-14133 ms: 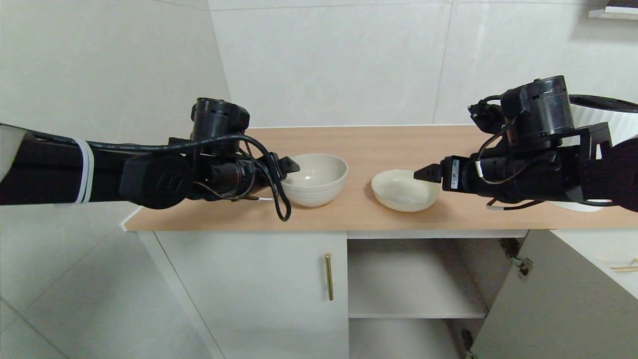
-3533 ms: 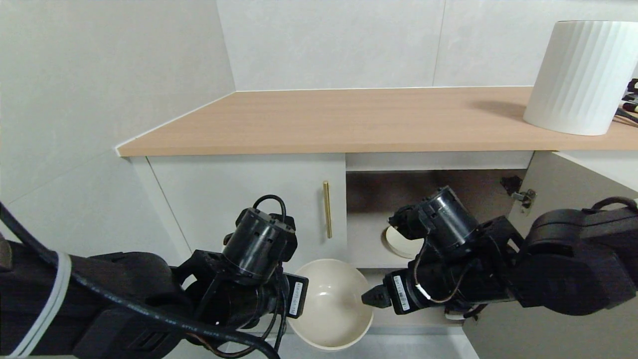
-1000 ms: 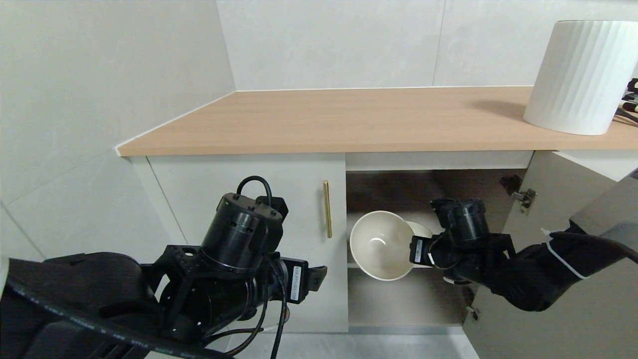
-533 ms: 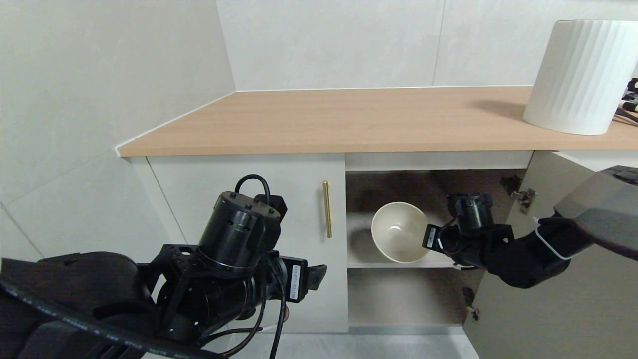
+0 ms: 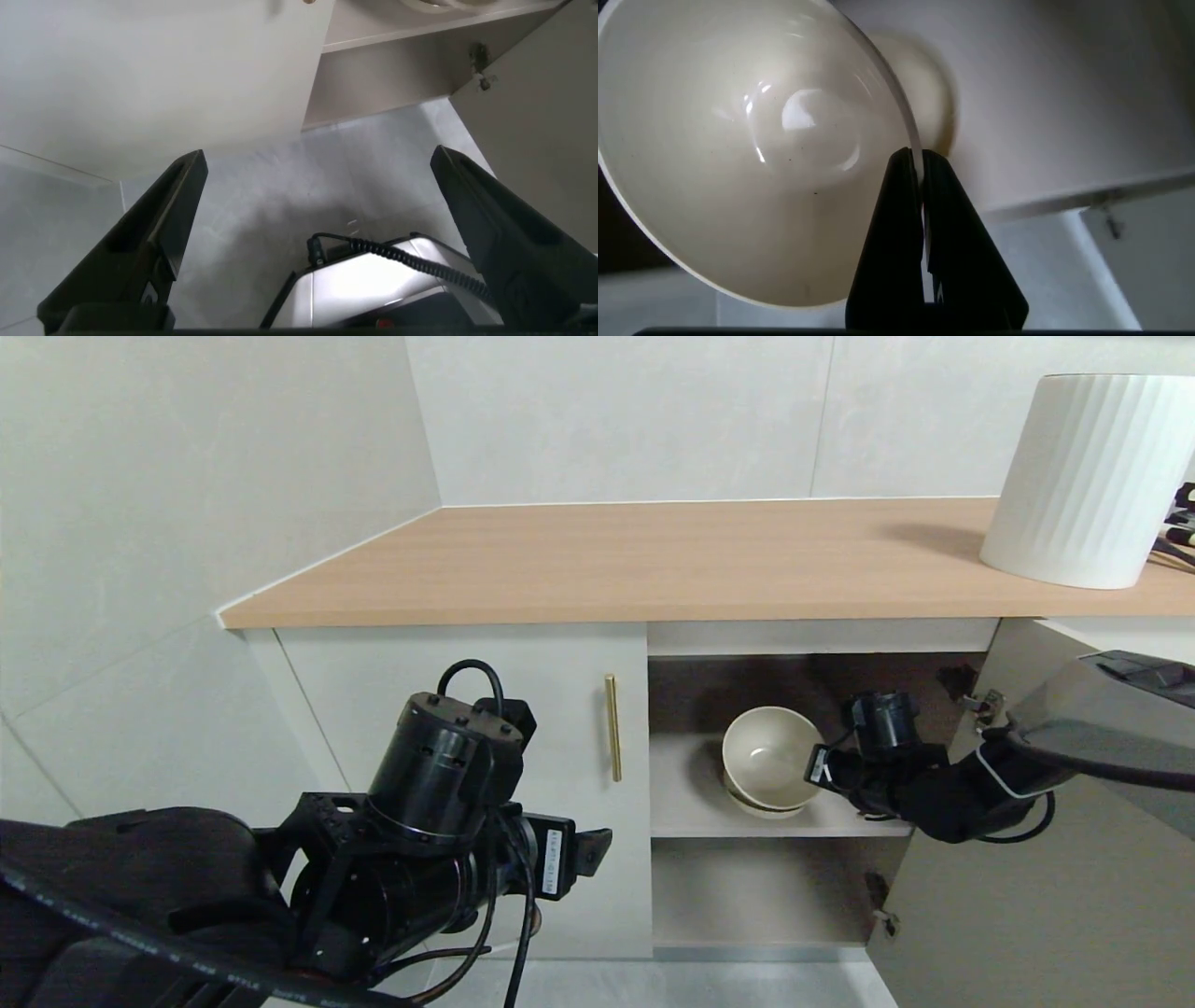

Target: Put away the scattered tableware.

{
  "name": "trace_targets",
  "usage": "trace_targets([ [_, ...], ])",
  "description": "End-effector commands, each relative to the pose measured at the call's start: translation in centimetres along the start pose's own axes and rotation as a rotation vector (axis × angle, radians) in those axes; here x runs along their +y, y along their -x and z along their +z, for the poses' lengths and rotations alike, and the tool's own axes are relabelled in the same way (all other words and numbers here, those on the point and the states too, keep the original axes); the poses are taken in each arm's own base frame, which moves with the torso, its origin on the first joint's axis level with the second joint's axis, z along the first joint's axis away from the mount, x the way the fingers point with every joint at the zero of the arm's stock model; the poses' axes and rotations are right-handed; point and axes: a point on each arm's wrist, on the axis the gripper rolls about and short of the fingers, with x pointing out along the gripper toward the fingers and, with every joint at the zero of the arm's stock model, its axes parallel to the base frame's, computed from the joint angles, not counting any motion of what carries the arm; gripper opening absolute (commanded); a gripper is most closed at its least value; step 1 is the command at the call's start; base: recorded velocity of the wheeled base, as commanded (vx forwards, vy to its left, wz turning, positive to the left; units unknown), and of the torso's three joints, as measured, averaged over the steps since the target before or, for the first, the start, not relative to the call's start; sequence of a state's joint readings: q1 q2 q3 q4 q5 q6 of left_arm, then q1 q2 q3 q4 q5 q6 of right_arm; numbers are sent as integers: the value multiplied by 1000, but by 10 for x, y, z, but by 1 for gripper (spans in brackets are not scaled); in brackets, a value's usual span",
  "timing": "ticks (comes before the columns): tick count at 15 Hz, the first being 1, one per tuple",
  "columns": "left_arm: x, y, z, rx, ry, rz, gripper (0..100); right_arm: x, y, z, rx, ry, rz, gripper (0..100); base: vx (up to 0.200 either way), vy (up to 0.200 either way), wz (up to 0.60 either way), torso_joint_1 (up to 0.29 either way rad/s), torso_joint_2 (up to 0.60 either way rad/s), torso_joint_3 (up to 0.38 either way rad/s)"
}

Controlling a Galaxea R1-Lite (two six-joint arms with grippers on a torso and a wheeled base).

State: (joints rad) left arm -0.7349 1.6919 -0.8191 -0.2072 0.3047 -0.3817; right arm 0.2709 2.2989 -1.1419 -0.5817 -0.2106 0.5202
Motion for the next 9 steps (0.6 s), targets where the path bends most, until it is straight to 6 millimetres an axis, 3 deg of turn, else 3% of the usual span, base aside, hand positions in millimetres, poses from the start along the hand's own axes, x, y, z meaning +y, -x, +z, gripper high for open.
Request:
trace_targets([
  [1,0,-1,0,0,1,2,100,-6,-13,-5,11,-3,-20,0,0,0,0,0,0,0],
  [9,0,-3,-1,4,2,2,100,-8,-30,-5,4,-9,-25,0,0,0,0,0,0,0],
])
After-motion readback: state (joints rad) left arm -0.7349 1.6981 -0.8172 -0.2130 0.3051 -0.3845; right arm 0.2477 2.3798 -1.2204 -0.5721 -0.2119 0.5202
